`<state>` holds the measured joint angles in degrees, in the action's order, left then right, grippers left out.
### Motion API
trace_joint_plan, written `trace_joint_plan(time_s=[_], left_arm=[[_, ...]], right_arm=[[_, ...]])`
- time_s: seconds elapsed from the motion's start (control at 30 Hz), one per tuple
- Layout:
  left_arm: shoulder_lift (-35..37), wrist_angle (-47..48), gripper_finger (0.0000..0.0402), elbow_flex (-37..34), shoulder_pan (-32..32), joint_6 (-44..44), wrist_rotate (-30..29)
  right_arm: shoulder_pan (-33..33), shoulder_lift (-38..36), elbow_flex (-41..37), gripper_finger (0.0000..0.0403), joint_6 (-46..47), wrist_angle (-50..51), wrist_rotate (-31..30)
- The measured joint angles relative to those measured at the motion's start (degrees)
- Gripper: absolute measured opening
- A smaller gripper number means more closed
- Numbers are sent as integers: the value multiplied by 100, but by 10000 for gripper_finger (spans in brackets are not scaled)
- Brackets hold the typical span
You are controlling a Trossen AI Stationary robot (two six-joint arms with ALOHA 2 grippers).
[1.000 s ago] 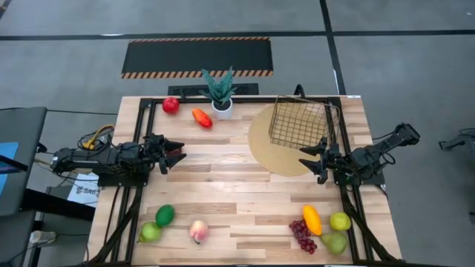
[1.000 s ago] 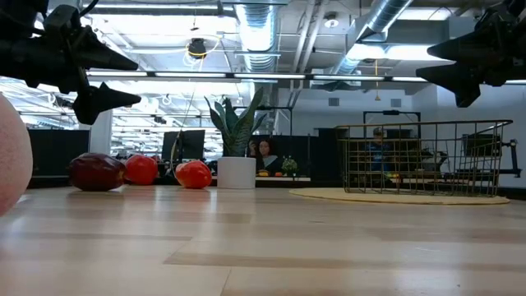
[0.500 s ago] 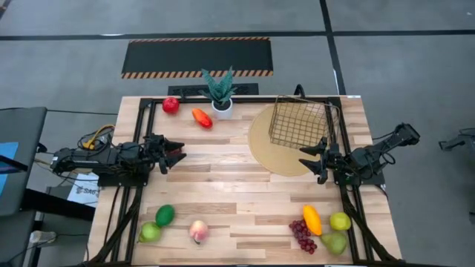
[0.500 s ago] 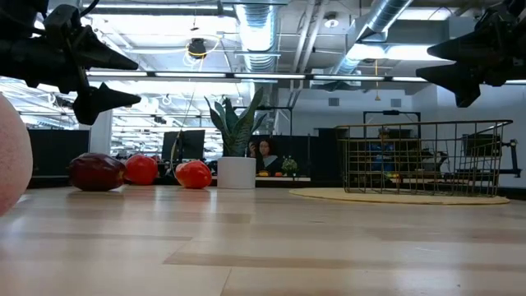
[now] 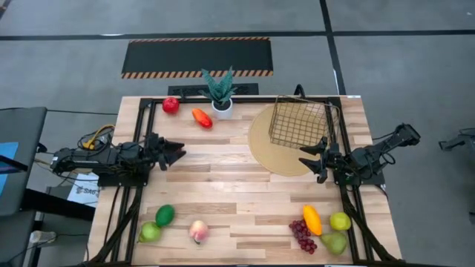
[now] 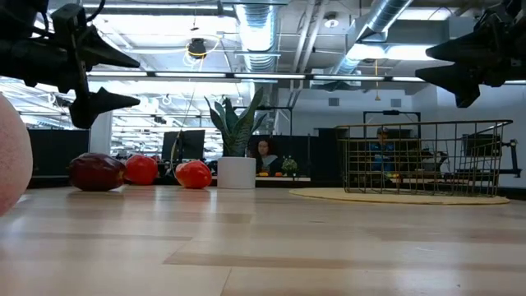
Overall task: Build produce basket
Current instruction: Put the dark red apple into the wire basket
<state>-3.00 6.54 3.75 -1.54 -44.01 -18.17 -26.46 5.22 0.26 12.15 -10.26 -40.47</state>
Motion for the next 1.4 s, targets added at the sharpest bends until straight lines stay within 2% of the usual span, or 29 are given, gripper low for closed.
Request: trace_joint_plan(time_s=[0.37, 0.6, 0.7, 0.87, 1.0, 1.4], left_arm=[[-1, -4, 316, 0, 1, -906, -68], [1, -11, 316, 0, 2, -889, -152], [1, -107, 316, -10, 2, -1373, -424], [0, -135, 316, -11, 2, -1505, -786], [2, -159, 316, -11, 2, -1697, -802], [2, -111, 316, -8, 2, -1511, -957]], right_arm=[[-17, 0, 0, 249, 18, -9, 4], [-13, -1, 0, 249, 1502, -48, 7], [-2, -1, -1, 249, 1782, -48, 5], [-17, -1, -1, 249, 1802, -48, 7], [-13, -1, 1, 249, 1802, -46, 9], [162, -1, 1, 249, 1783, -12, -36]])
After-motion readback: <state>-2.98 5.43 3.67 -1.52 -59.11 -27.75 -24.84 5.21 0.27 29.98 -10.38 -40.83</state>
